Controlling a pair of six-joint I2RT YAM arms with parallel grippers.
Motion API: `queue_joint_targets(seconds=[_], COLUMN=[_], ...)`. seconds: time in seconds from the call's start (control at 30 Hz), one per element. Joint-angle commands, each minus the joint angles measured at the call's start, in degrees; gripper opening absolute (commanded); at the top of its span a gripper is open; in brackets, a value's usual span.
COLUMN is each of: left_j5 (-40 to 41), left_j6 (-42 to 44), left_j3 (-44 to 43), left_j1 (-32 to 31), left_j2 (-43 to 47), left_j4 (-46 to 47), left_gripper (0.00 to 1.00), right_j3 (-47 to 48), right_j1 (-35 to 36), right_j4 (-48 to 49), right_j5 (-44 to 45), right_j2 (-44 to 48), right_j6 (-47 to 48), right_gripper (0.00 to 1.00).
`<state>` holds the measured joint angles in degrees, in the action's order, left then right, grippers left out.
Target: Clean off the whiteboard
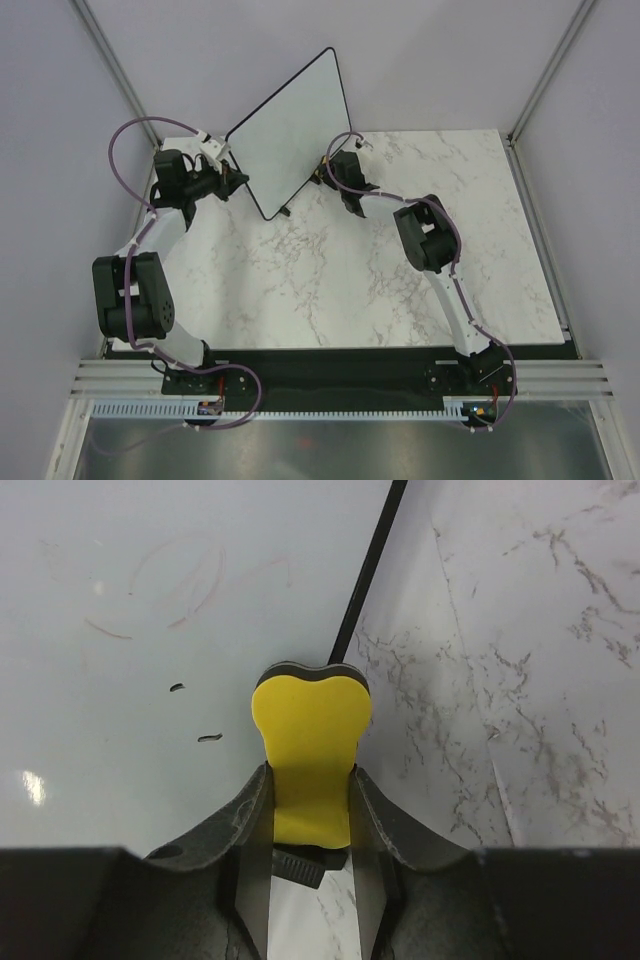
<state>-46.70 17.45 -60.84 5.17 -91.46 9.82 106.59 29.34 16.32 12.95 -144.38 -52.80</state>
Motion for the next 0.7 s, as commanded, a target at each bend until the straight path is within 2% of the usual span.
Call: queue_joint_targets(seconds=[0.0,0.3,0.53,0.67], left_j5=[9.6,9.1,9.2,9.4], left_j6=[10.8,10.7,10.7,10.8], left_j3=[0.4,0.3,-0.1,0.1], left_j1=[1.2,1.2,1.2,1.2], left_j2=[-3.0,-3.5,-3.8,-3.4], left_j4=[-2.6,-2.9,-3.0,-3.0], left_gripper=[0.02,0.02,0.02,0.02], right_j3=[-1.8,5.4,20.2,18.4], right_j1=[3.9,0.5,0.5,0.4], right_j4=[3.6,-0.1,-3.8,-3.8], right_j5=[-5.1,-0.5,-4.2,-1.6], right_j2=[3.0,4.5,-1.3,-1.3], right_j6=[-2.8,2.0,5.0,4.7], right_gripper=[0.0,0.0,0.0,0.0])
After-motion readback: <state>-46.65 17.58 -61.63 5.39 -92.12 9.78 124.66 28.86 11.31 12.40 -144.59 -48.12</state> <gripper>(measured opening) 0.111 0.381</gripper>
